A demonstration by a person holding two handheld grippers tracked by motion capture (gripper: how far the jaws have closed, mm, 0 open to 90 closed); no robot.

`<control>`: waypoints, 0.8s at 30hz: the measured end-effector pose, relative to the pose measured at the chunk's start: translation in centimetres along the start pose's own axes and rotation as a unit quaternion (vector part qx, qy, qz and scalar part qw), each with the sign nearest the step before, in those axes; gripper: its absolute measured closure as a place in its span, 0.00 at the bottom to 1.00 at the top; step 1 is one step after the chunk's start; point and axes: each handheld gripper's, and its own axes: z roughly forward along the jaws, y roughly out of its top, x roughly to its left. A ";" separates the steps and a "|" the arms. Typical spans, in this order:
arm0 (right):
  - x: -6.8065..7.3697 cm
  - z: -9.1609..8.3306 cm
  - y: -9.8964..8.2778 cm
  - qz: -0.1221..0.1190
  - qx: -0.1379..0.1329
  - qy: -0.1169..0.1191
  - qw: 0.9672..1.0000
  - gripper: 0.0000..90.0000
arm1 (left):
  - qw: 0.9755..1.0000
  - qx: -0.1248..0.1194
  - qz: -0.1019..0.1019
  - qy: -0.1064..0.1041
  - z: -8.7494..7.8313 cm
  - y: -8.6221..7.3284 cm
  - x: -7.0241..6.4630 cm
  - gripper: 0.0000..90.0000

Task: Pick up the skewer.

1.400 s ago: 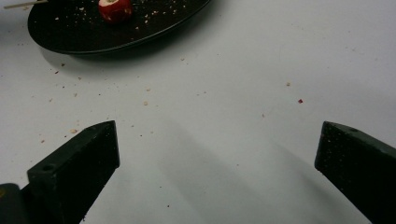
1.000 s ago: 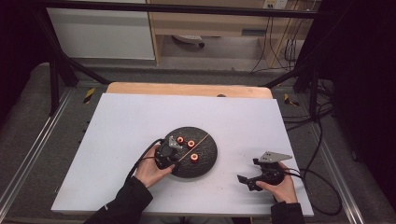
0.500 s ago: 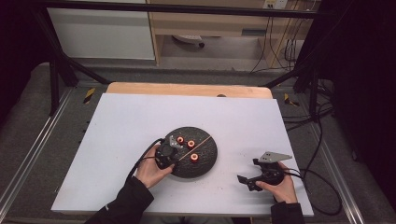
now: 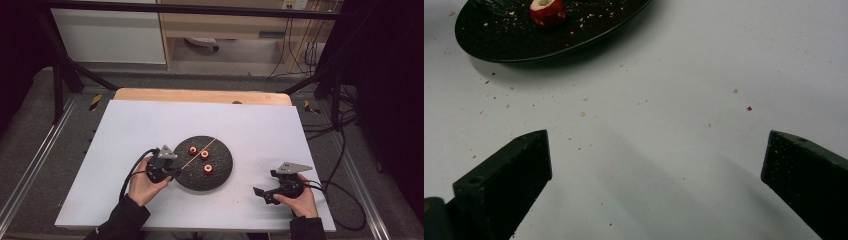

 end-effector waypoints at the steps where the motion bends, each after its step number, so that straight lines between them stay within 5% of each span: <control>1: 0.0 0.0 0.1 -0.002 -0.001 0.000 1.000 0.01 | 1.000 -0.006 -0.002 0.000 -0.3 -0.3 0.2 0.98; 9: 0.8 0.2 0.7 -0.005 0.006 -0.001 1.000 0.01 | 0.998 -0.050 -0.028 -0.001 -2.1 -3.5 1.6 0.98; 24: 3.2 1.4 4.6 -0.019 0.027 0.004 0.999 0.01 | 0.994 -0.101 -0.030 0.010 -4.1 -7.6 2.6 0.97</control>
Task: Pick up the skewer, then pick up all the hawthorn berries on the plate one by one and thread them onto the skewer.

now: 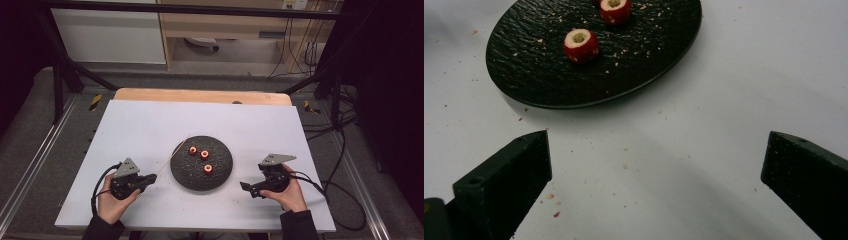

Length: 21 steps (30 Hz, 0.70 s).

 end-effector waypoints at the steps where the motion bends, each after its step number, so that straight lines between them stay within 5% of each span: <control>1: 0.0 0.0 0.0 0.000 0.000 0.000 1.000 0.01 | 1.000 -0.003 -0.001 -0.001 0.0 -0.2 0.1 0.97; 11: 1.1 1.5 2.3 0.005 0.012 -0.002 1.000 0.01 | 1.000 -0.006 -0.010 -0.004 -0.2 -1.4 0.6 0.97; 21: 3.0 4.3 5.5 -0.015 0.046 0.008 0.999 0.02 | 1.000 -0.011 -0.012 -0.008 -0.5 -2.0 0.8 0.97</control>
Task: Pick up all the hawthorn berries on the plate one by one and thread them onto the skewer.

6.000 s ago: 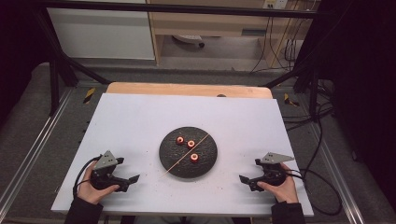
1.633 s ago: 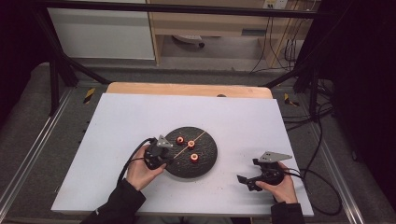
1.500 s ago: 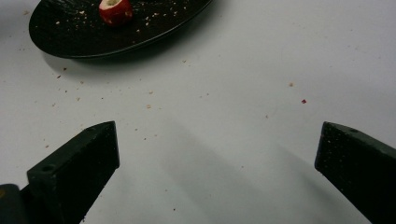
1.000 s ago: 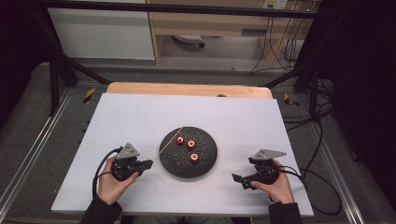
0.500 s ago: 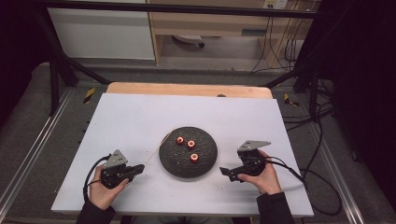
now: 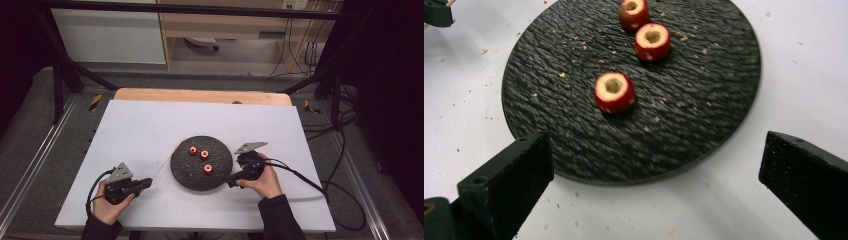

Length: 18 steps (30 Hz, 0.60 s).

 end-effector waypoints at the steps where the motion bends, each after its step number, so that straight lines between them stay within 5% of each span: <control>1: 0.1 0.3 0.5 -0.005 0.005 -0.001 1.000 0.03 | 1.000 0.001 -0.001 0.001 0.0 0.0 0.0 0.97; 7: 0.9 1.8 2.3 -0.021 0.026 0.003 0.999 0.05 | 1.000 0.003 0.000 0.004 0.0 -0.1 0.1 0.97; 18: 2.2 4.3 4.6 -0.039 0.082 0.025 0.996 0.27 | 1.000 0.002 0.002 0.003 0.0 -0.1 0.1 0.97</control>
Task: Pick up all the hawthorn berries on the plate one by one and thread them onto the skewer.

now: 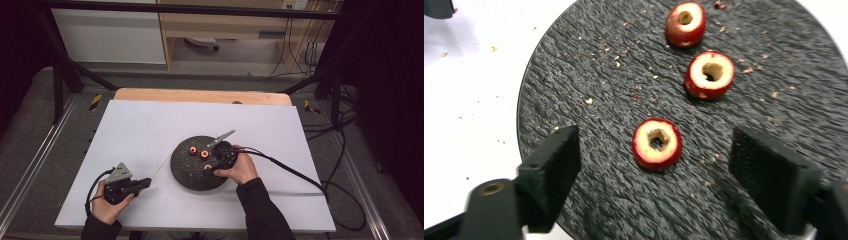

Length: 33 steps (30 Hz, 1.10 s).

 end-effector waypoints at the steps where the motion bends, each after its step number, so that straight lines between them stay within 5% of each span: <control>1: 0.0 0.2 0.2 0.003 0.005 0.002 1.000 0.29 | 1.000 0.000 0.001 0.000 0.0 0.0 0.0 0.97; 9: -0.1 1.4 1.1 -0.001 0.038 0.001 0.999 0.43 | 1.000 0.005 0.003 -0.002 0.1 0.0 0.0 0.97; 18: -0.6 2.2 1.3 0.022 0.077 0.002 0.997 0.54 | 1.000 0.008 0.003 -0.003 0.1 0.0 -0.1 0.97; 33: -1.0 2.6 1.6 0.045 0.091 0.011 0.995 0.67 | 1.000 0.009 0.006 -0.003 0.1 0.1 -0.1 0.97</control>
